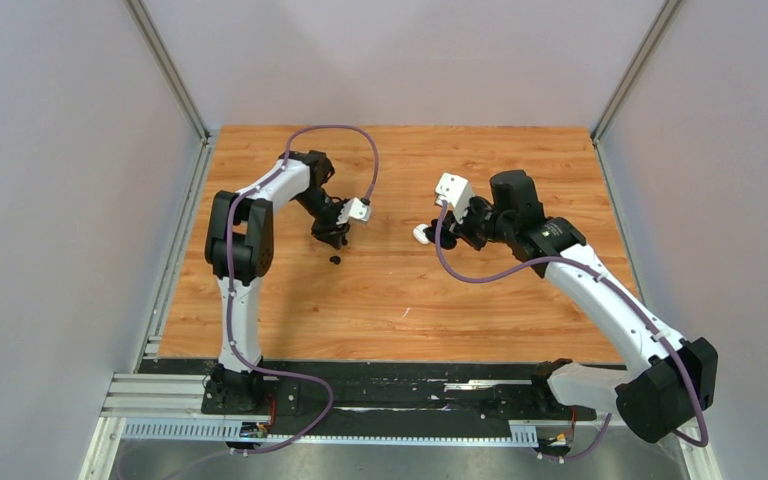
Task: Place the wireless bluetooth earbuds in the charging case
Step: Pick up the earbud from the center of the board, then place the earbud in the charging case.
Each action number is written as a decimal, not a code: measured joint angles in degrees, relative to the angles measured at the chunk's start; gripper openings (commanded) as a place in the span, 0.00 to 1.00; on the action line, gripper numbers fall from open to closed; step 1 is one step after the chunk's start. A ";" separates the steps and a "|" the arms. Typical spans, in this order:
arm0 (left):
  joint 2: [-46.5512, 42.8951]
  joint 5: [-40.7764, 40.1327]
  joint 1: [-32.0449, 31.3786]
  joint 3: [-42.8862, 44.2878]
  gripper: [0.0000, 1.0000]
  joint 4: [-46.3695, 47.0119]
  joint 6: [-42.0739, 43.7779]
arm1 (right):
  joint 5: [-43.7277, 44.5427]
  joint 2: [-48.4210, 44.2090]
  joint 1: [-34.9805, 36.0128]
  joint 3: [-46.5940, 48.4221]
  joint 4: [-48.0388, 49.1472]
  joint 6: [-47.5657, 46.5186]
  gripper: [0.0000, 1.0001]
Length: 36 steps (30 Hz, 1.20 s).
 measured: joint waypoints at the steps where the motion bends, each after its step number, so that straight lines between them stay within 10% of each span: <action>1: 0.00 -0.02 -0.04 0.00 0.37 0.57 -0.39 | 0.00 0.07 0.00 0.02 0.00 0.04 0.00; 11: 0.76 -1.09 -0.33 1.20 0.00 4.85 -5.25 | -0.04 0.33 0.00 0.00 0.17 0.42 0.00; 23: -1.66 2.16 -0.31 2.14 0.00 2.12 -11.04 | -0.28 0.39 0.00 0.02 0.17 -0.33 0.00; 36: -42.95 15.63 -7.74 -12.28 0.00 15.69 -32.26 | -2.16 7.37 2.23 6.60 -0.63 -3.96 0.00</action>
